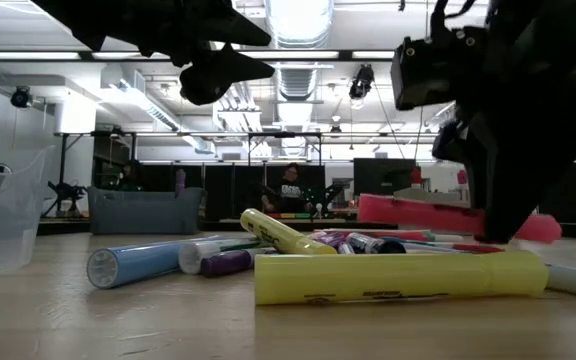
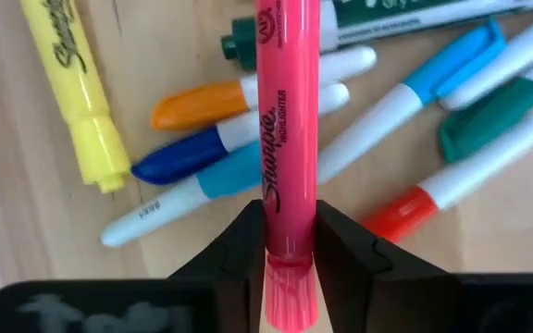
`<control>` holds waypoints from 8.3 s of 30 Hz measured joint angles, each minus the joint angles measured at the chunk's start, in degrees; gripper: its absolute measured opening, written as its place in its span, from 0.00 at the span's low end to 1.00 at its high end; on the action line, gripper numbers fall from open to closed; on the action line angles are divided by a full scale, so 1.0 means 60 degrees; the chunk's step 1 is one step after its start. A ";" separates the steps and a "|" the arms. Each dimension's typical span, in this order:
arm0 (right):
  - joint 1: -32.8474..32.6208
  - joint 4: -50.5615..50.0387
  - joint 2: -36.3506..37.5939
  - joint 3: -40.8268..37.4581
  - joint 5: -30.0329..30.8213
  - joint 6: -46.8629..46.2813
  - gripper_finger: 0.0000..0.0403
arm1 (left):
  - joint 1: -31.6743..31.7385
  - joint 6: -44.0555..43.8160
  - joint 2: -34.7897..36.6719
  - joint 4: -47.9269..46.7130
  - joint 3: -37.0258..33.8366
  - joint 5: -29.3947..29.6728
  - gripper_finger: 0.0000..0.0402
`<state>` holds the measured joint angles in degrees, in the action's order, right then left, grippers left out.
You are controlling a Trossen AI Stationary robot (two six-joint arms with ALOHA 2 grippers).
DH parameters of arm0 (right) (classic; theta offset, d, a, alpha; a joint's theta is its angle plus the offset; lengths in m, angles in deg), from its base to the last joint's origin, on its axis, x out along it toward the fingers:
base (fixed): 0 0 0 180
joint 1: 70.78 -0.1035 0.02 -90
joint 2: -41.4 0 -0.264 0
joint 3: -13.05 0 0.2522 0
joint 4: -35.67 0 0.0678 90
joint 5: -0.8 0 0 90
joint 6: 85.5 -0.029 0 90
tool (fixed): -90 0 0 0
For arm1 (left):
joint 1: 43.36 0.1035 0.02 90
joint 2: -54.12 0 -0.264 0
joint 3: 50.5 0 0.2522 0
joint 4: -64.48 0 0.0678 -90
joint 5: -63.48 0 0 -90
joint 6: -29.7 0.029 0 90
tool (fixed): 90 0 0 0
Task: Pick & Place Markers
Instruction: Put the pink highlighter pen into the black bin
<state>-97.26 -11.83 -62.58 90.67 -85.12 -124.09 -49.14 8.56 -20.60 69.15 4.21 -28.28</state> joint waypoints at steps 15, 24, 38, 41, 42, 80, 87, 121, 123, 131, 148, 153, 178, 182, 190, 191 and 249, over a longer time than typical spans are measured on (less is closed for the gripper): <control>0.0418 -0.2677 0.0000 0.2531 0.0160 0.1240 0.18 | 0.0003 -0.0304 -0.0005 -0.0003 0.0000 -0.0661 0.46; 0.0962 -0.3633 0.0004 0.3841 0.0174 0.1726 0.18 | -0.0004 -0.0503 -0.0189 -0.0004 0.0000 -0.1384 0.46; 0.1894 -0.3787 0.0011 0.4337 0.0109 0.1908 0.18 | -0.0004 -0.0525 -0.0197 0.0099 0.0000 -0.1301 0.46; 0.1989 -0.3812 0.0011 0.4380 0.0063 0.1948 0.18 | -0.0004 -0.0525 -0.0197 0.0058 0.0000 -0.1199 0.46; 0.1992 -0.3808 0.0011 0.4418 0.0064 0.1993 0.18 | -0.0002 -0.0523 -0.0197 0.0069 0.0000 -0.1195 0.46; 0.2112 -0.3353 0.0015 0.5037 0.0105 0.2550 0.18 | 0.0000 -0.0493 -0.0419 0.0503 0.0000 -0.1202 0.38; 0.2112 -0.3342 0.0011 0.5037 0.0105 0.2586 0.18 | 0.0000 -0.0481 -0.0419 0.0503 0.0000 -0.1223 0.30; 0.2054 -0.2244 0.1856 0.5088 0.0613 0.3244 0.36 | 0.0007 0.0067 -0.0305 0.1816 0.0004 -0.0970 0.18; 0.2058 -0.1749 0.2153 0.5088 0.0802 0.3598 0.37 | 0.0007 0.0067 -0.0295 0.1953 0.0004 -0.0973 0.18; 0.2058 -0.0734 0.2889 0.5088 0.1104 0.4825 0.35 | 0.0010 0.0433 0.0178 0.3029 0.0004 -0.0989 0.18; 0.1689 0.1996 0.3130 0.5069 0.1099 0.8502 0.31 | 0.0013 0.1572 0.2774 0.3004 -0.0007 0.0359 0.18; 0.1527 0.2848 0.3128 0.5069 0.1095 0.9162 0.31 | 0.0015 0.1994 0.3795 0.3280 -0.0007 0.0724 0.18; 0.2539 1.2126 0.2231 0.1434 -0.0258 0.8983 0.44 | 0.0007 0.0081 0.2330 0.7268 -0.0015 -0.1988 0.18; 0.2549 1.2193 0.1779 0.1793 -0.0255 0.9104 0.52 | -0.0002 -0.0114 0.1731 0.7961 -0.0018 -0.2064 0.18; 0.2520 1.3101 0.1356 0.1896 -0.0257 0.9539 0.60 | -0.0004 -0.0383 0.0928 0.8974 -0.0029 -0.2320 0.18; 0.2520 1.3141 0.1282 0.1891 -0.0256 0.9585 0.60 | -0.0004 -0.0397 0.0863 0.9001 -0.0029 -0.2324 0.18; 0.2841 1.4119 0.0918 0.2064 -0.0697 0.8939 0.27 | -0.0015 0.0090 0.0164 0.9683 -0.0124 -0.1694 0.18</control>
<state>-80.21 72.88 -57.07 103.06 -89.30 -70.45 -49.23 9.10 -19.62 127.25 3.47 -38.44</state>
